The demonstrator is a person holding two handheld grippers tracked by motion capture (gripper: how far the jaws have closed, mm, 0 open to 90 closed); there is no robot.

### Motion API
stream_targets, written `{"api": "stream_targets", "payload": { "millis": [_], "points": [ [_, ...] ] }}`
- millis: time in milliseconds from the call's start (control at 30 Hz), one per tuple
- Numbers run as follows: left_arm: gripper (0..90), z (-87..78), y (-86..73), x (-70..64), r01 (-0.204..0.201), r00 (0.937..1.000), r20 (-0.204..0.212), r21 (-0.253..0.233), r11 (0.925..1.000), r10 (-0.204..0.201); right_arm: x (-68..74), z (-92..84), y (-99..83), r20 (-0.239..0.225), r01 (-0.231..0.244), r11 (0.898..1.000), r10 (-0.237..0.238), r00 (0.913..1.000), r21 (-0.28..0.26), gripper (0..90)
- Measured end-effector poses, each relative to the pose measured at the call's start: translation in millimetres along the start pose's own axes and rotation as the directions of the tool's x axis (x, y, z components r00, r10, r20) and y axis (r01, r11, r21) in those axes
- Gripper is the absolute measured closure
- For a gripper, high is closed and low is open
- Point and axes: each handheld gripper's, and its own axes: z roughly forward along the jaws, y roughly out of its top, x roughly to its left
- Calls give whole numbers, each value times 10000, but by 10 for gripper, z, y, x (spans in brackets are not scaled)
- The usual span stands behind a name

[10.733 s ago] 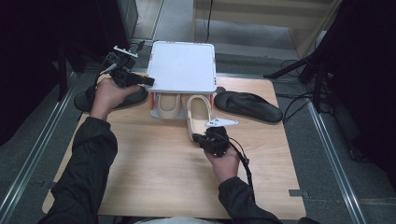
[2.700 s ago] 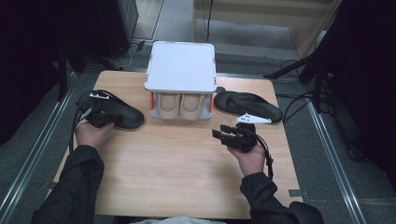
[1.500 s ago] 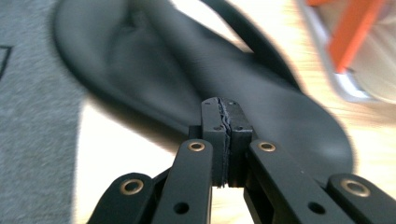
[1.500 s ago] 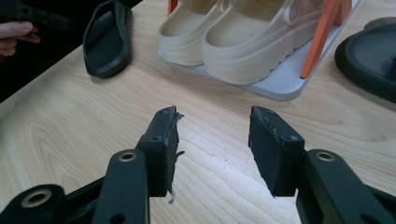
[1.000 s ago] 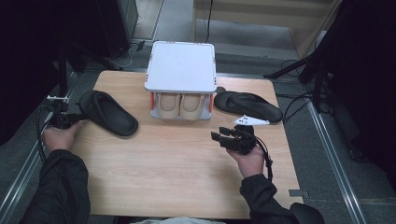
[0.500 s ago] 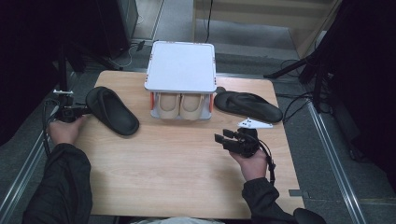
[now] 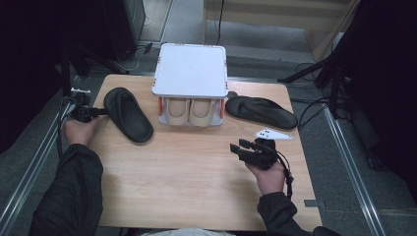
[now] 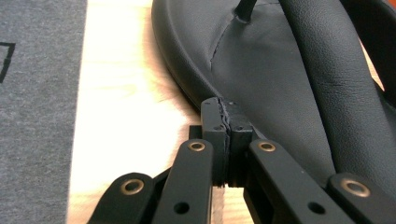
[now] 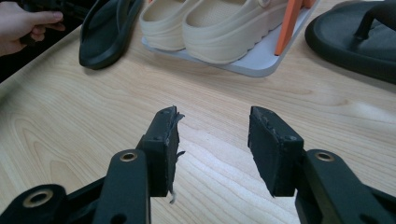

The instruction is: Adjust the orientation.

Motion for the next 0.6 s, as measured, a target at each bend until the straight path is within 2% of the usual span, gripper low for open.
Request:
{"api": "stream_targets", "payload": {
  "millis": [200, 300, 400, 500, 600],
  "points": [
    [900, 69, 43, -74, -120, 9995, 283, 31, 9999, 120, -6, -20, -21, 88, -6, 10000, 6, 10000, -22, 535],
    [900, 74, 48, -83, -43, 9994, 339, -23, 10000, 43, -7, -24, -26, 93, -10, 10000, 10, 10000, -21, 535],
    [900, 30, 61, -97, -10, 9990, 448, -66, 10000, 13, -10, -26, -22, 96, -30, 10000, 30, 9999, -37, 535],
    [900, -62, 94, -172, -226, 9982, 547, -206, 9995, 237, -9, -26, -15, 79, -42, 10000, 43, 10000, -45, 535],
    [847, -140, 120, -242, -168, 9968, 782, -245, 9996, 187, -6, -26, -8, 63, -37, 10000, 37, 10000, -38, 535]
  ]
}}
